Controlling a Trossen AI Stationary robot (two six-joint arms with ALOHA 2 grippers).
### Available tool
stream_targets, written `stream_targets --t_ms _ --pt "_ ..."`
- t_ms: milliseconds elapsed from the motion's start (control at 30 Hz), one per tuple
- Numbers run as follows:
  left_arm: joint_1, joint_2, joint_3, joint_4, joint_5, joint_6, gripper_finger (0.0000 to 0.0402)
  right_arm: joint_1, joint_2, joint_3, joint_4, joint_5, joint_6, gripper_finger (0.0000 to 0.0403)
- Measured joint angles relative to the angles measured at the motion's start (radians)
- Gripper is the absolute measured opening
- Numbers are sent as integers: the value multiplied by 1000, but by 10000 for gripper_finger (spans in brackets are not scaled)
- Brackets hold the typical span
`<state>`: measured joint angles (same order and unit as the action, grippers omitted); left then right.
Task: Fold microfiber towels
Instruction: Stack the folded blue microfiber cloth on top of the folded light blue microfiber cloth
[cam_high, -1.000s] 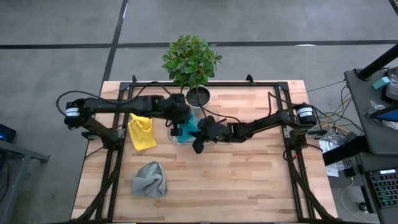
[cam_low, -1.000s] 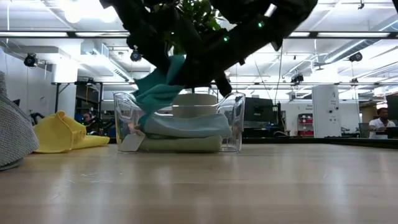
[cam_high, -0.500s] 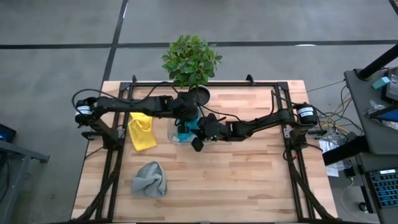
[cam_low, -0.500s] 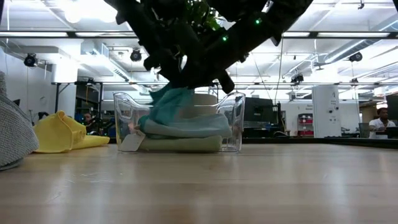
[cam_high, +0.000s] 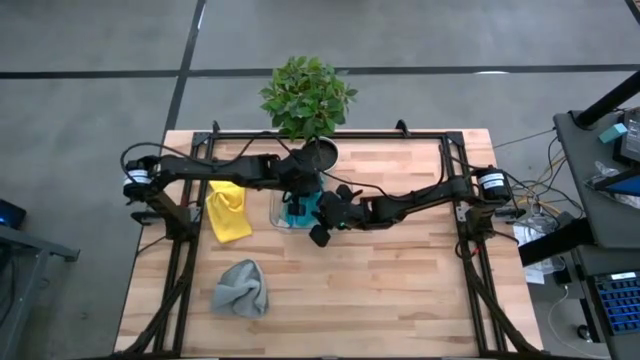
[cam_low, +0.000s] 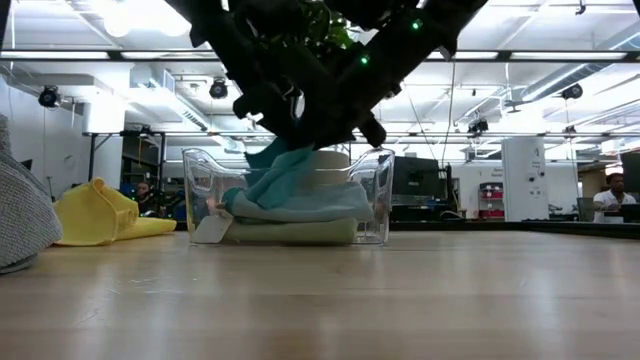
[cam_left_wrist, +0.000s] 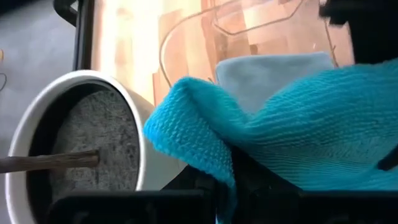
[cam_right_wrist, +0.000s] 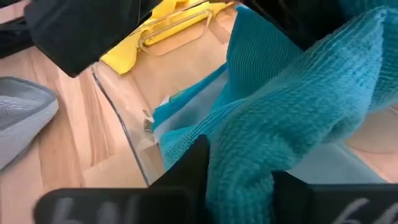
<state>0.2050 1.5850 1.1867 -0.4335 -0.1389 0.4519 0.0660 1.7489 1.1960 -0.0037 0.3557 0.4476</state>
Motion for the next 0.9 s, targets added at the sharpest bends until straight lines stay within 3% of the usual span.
stream_targets --t_ms 267,500,900 --pt "-4 12 -1 9 2 -22 9 2 -6 30 -110 -2 5 122" --pt "-4 13 -2 7 4 -28 78 6 -32 67 -268 -20 7 192" --pt "-11 12 0 7 7 -83 158 22 -40 183 -627 -26 15 228"
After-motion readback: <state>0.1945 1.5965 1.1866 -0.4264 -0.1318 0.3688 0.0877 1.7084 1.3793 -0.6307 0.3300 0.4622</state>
